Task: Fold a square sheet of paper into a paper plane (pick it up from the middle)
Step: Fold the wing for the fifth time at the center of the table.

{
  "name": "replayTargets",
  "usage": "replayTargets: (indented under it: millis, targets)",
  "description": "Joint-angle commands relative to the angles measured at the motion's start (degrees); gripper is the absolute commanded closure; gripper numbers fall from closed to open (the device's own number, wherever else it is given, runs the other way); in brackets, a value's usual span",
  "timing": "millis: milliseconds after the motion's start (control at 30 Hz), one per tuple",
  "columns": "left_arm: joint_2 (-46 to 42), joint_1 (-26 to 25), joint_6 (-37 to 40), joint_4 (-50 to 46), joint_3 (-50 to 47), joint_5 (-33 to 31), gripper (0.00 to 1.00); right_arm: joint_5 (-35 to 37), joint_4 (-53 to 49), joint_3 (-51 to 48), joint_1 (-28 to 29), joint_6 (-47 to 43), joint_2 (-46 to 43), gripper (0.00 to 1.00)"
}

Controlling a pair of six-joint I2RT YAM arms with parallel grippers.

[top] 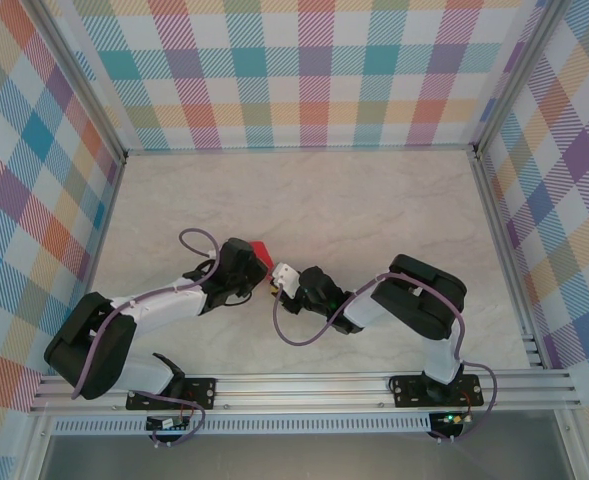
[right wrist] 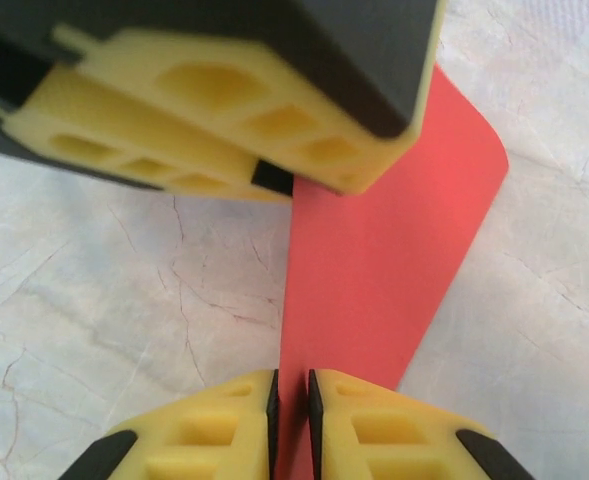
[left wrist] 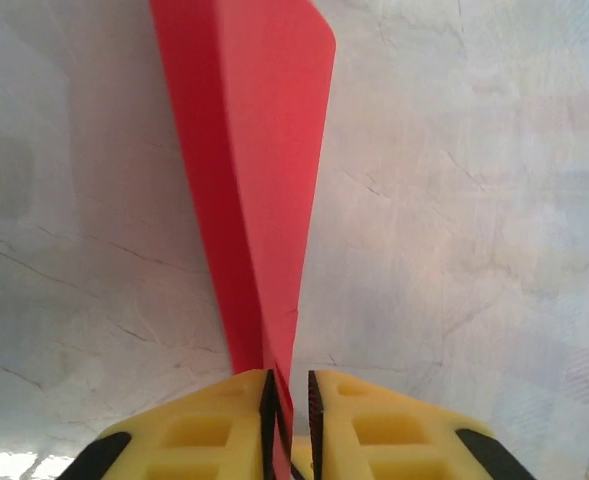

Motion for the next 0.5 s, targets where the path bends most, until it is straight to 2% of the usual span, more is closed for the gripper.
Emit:
replayTargets:
  millis: [0,100,300,467]
  targets:
    - [-1.02,1.75,1.13,-1.92,0.09,0.86,0.78,-0.99,0.94,-0.97,0.34,-0.24,-0.57,0.84]
    - [-0.61,2.83,2.14,-2.19,0.06,1.41,0.74,-1.21,0.58,-1.32,0.31,-0.68,-0.70,0.84]
    - [0.46,4.88,4.14,-2.65,0.31,2.79,0.74,-1.53,-0.41,-1.38,0.36,-1.56,-1.29,0.82]
    - [1.53,5.70,4.96,-2.72,0.70,3.75,0.82,-1.68,-1.29,-1.29,0.31,-1.59,-2.23,0.78]
